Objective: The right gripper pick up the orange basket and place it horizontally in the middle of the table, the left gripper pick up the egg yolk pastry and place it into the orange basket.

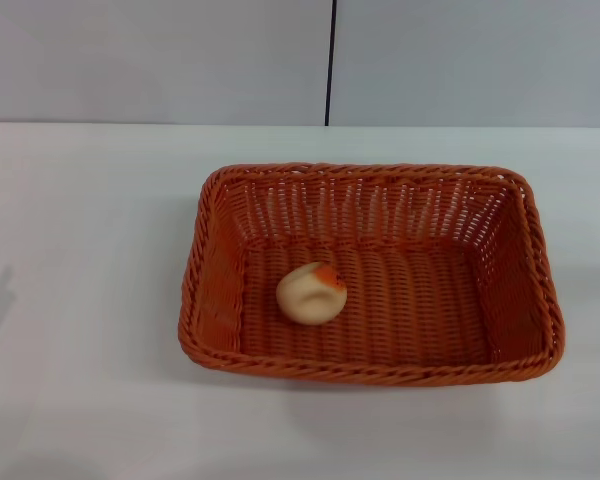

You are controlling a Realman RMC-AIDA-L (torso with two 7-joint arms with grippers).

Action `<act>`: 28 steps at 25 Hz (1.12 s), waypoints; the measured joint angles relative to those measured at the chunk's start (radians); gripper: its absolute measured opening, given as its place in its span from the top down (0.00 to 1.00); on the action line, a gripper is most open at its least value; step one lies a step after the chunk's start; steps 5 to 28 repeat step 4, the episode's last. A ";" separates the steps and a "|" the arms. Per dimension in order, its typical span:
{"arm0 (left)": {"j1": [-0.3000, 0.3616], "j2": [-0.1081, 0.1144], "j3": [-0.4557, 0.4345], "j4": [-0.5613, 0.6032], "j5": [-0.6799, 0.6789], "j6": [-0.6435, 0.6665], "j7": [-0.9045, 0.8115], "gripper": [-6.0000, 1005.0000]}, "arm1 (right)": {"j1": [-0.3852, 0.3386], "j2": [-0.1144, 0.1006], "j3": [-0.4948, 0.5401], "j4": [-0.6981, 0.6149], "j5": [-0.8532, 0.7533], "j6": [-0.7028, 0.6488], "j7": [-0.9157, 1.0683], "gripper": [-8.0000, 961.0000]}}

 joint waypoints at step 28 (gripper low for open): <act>0.002 0.000 -0.001 -0.002 0.002 0.000 0.000 0.17 | 0.004 -0.001 -0.004 0.006 -0.002 0.008 0.000 0.27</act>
